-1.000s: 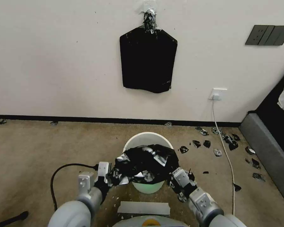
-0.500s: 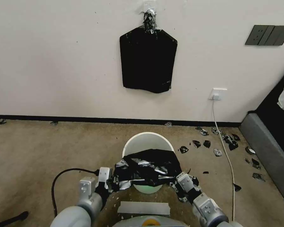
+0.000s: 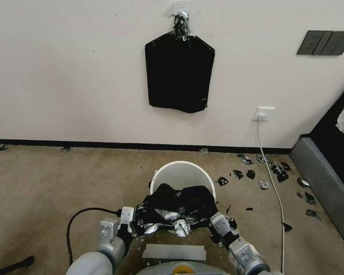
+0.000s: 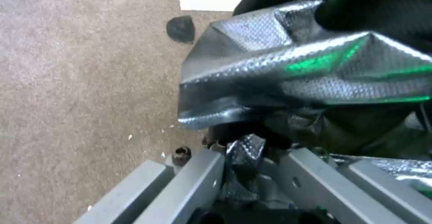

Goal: Place a trash bag onto the trash bin.

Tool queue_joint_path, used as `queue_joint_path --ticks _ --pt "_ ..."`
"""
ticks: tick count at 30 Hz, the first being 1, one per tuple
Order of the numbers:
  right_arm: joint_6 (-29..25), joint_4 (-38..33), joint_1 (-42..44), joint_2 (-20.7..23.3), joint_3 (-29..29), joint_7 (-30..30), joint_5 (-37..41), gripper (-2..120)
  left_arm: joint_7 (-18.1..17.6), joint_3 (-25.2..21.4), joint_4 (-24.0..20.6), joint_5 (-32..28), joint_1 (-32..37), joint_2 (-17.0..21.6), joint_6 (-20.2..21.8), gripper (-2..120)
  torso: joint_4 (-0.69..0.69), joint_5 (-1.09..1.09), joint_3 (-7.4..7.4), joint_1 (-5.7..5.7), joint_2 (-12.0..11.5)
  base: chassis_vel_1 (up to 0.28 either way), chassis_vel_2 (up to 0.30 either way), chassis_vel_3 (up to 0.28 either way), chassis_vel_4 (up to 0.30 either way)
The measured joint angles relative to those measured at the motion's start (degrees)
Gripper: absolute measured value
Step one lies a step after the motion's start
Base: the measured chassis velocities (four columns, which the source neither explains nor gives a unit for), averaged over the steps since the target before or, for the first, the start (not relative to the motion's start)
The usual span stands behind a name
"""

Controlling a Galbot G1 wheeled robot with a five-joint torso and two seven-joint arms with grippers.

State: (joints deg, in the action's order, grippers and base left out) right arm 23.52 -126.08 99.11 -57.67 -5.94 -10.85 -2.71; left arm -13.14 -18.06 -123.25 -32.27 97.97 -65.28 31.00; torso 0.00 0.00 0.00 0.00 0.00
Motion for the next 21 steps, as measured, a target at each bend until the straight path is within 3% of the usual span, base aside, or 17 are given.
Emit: queue_joint_path --ticks 12,21 --pt "-1.49 -1.96 -1.07 0.14 -0.21 -0.51 0.1 0 0.9 -0.24 -0.41 0.55 -1.1 1.07 -1.63 0 0.0 0.0 0.0 0.0 0.0 0.0 0.0 0.0 0.0" --pt "-1.81 -3.46 0.89 -0.31 -0.23 -2.4 0.09 0 1.8 -0.56 -1.43 0.84 -0.84 3.91 -1.68 0 0.0 0.0 0.0 0.0 0.0 0.0 0.0 0.0 0.0"
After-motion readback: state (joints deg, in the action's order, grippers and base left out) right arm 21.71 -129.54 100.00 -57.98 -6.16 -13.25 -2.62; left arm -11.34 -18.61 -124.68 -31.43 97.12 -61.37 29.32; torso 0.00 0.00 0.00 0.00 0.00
